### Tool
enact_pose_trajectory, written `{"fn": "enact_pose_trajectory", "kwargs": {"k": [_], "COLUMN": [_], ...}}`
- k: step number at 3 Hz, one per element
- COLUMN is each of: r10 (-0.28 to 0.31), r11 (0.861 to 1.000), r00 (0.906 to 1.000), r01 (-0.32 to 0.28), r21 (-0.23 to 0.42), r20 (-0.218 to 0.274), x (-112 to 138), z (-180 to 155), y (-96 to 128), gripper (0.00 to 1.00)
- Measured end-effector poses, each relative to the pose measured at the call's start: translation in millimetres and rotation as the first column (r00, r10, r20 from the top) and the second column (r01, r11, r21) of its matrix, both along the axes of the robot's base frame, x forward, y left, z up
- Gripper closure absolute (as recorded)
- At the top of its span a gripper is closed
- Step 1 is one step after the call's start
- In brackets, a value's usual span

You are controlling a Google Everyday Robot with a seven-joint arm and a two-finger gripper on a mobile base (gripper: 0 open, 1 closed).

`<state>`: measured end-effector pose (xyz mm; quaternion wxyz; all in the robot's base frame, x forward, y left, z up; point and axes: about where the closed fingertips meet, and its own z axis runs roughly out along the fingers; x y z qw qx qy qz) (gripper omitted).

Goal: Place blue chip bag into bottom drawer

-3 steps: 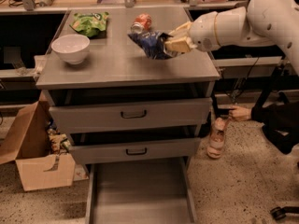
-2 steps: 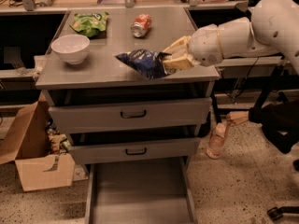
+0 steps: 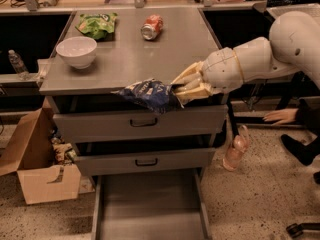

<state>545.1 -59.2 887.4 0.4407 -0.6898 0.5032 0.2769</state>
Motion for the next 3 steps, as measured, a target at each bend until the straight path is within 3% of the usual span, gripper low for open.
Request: {"fn": "enact_pose_trajectory", "kwargs": {"k": [1,2,3], "r10": [0.000,0.091,0.240], "r11": [1.000,0.995,0.965], "r00": [1.0000,0.9958,0.9680], "r01": [0.000,-0.091,-0.246], "r21": [0.000,-0.033,-0.087], "r20": [0.000,-0.012,-0.073], "x": [0.0,-13.1,-45.6], "z": [0.0,-29.6,-86.3], "y": [0.0,12.8,26.0], "gripper": [1.00,1.00,1.00]}}
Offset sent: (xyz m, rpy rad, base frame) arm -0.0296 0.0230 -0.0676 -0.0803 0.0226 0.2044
